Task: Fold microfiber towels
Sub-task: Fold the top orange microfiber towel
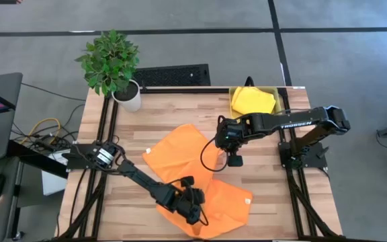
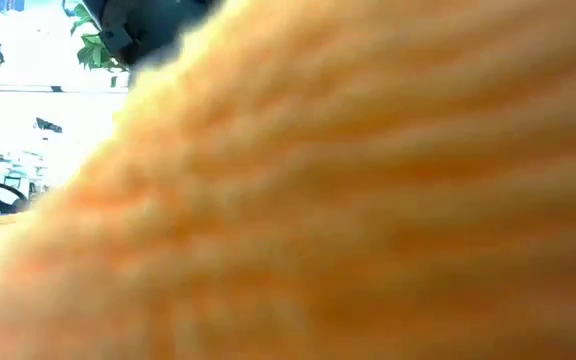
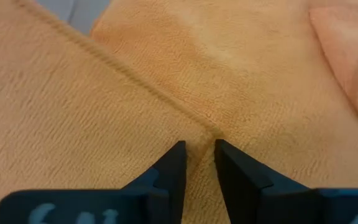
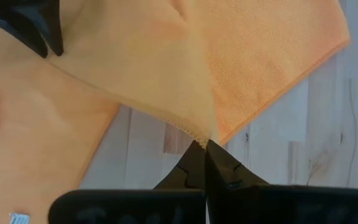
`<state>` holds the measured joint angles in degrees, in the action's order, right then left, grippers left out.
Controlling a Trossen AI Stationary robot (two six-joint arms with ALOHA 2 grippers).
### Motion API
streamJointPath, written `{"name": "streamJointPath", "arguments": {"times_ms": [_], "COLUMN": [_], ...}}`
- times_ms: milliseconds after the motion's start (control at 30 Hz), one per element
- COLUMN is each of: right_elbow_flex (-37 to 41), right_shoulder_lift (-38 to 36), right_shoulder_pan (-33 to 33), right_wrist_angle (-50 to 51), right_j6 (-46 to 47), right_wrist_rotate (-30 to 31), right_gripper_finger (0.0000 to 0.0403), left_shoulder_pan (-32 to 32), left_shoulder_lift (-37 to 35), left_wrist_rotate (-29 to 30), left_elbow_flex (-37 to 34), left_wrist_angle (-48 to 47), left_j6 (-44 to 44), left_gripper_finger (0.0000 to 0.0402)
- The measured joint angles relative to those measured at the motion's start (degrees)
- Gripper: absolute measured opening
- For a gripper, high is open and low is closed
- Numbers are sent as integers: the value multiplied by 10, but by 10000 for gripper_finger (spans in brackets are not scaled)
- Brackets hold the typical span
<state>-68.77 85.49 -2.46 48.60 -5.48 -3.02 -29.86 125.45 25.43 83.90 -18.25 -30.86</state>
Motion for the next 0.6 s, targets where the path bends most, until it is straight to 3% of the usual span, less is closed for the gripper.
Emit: {"name": "streamJointPath", "arguments": {"times_ms": [267,600], "right_elbow_flex": [0,0], "right_shoulder_lift": [0,0], "right_shoulder_pan": [0,0], "right_wrist_angle": [1,2], "right_j6": [1,1], "right_wrist_rotate": [0,0], "right_gripper_finger": [8,8], "left_shoulder_pan": [5,5], "left_shoulder_lift": [0,2], "left_wrist_rotate": [-40,-66], "left_elbow_flex": [0,16], "left_wrist_angle": [27,15], "left_j6": [7,10], "left_gripper_finger": [7,25]}}
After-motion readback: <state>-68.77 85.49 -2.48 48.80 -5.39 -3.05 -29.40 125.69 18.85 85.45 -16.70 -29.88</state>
